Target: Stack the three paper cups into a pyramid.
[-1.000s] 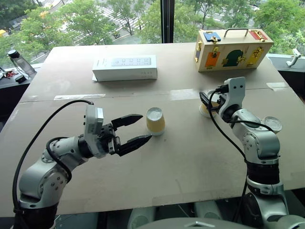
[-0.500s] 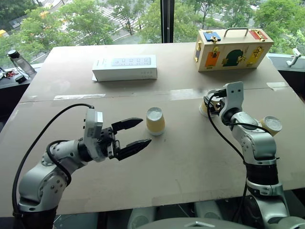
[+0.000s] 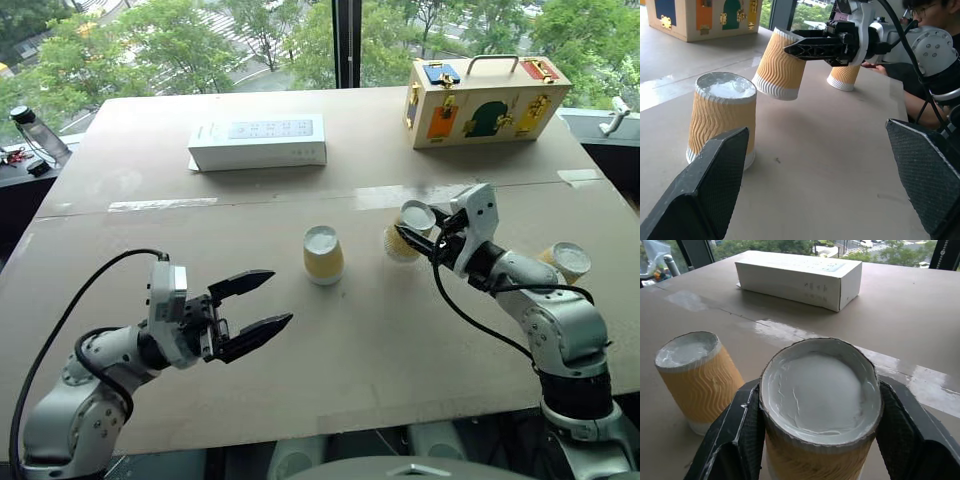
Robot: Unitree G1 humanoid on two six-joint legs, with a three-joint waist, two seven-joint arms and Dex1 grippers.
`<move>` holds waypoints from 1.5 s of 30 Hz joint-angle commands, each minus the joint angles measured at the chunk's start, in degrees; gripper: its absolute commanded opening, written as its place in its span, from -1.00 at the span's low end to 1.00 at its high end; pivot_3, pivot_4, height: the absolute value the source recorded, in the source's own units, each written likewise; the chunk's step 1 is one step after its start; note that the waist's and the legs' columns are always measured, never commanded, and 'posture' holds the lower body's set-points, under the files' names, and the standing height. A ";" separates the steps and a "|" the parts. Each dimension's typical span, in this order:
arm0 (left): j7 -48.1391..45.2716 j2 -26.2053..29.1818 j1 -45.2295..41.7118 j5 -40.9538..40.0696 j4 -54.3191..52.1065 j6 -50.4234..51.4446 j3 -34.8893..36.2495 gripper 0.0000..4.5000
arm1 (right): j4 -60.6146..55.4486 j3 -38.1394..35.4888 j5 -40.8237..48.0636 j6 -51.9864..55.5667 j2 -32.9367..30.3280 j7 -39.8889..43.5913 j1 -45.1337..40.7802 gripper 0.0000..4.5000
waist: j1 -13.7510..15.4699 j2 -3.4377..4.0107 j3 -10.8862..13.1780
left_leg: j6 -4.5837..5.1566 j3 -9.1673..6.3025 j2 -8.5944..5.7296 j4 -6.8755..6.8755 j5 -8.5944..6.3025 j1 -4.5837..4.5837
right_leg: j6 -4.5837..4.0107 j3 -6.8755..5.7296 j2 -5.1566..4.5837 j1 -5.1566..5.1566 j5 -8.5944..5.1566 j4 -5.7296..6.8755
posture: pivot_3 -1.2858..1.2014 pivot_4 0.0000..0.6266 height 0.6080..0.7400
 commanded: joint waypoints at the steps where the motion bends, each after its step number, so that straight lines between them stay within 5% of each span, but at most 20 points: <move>1: -3.60 1.51 1.70 -1.77 1.36 -0.44 3.47 1.00 | -1.08 4.02 -1.04 -3.37 -0.33 1.85 -0.01 -0.01 | 0.05 -0.03 0.01 | 0.00 0.00 0.00 0.01 0.00 0.00 | 0.00 0.00 0.00 0.00 -0.01 0.00 | 0.03 -0.52 1.00; 12: -8.08 2.25 4.91 -2.44 1.35 -0.99 6.85 1.00 | 9.54 9.91 -6.72 -8.69 -0.10 4.17 -4.16 -0.01 | 0.15 -0.13 -0.01 | -0.01 0.01 -0.02 0.01 0.00 -0.02 | -0.02 -0.01 -0.03 -0.02 0.00 -0.01 | 0.03 -0.52 1.00; 17: -8.19 2.02 4.72 -2.36 1.04 -1.02 7.03 1.00 | 11.88 10.26 -6.24 -9.99 0.61 5.97 -4.04 0.98 | 0.15 -0.17 -0.02 | -0.01 0.02 -0.02 0.02 0.00 -0.01 | -0.02 0.00 -0.04 -0.02 0.01 0.00 | 0.03 -0.52 1.00; 20: -7.97 2.23 3.78 -2.85 0.06 -0.57 6.38 1.00 | 8.76 7.94 -5.77 -11.14 -0.63 6.14 -2.44 0.98 | 0.22 -0.16 -0.02 | -0.01 0.01 -0.02 0.02 0.00 -0.02 | -0.02 -0.01 -0.04 -0.02 0.00 0.00 | 0.03 -0.52 1.00; 29: -6.89 2.48 -4.99 -5.00 -2.40 3.26 -0.77 1.00 | -14.72 -19.01 8.97 -0.85 -12.52 4.05 8.53 0.98 | 1.61 -0.16 0.03 | -0.01 -0.06 -0.06 0.10 0.00 -0.24 | 0.22 -0.07 -0.06 -0.13 0.14 -0.01 | 0.03 -0.52 1.00; 35: -10.19 2.00 -11.06 -3.23 2.16 2.78 -6.79 1.00 | -13.72 -35.24 2.05 3.61 -18.64 -1.70 22.78 0.98 | 1.76 -0.18 0.02 | 0.00 0.00 -0.09 0.12 0.00 -0.27 | 0.00 -0.05 -0.07 -0.12 0.01 -0.01 | 0.03 -0.52 1.00; 45: -16.85 3.51 -14.33 -2.30 5.88 2.04 -8.94 1.00 | -8.40 -38.89 -0.14 6.78 -11.58 -10.49 25.92 0.98 | 1.35 -0.16 0.01 | 0.00 0.15 0.01 0.12 0.00 -0.12 | 0.01 0.07 0.00 -0.10 0.01 0.05 | 0.03 -0.52 1.00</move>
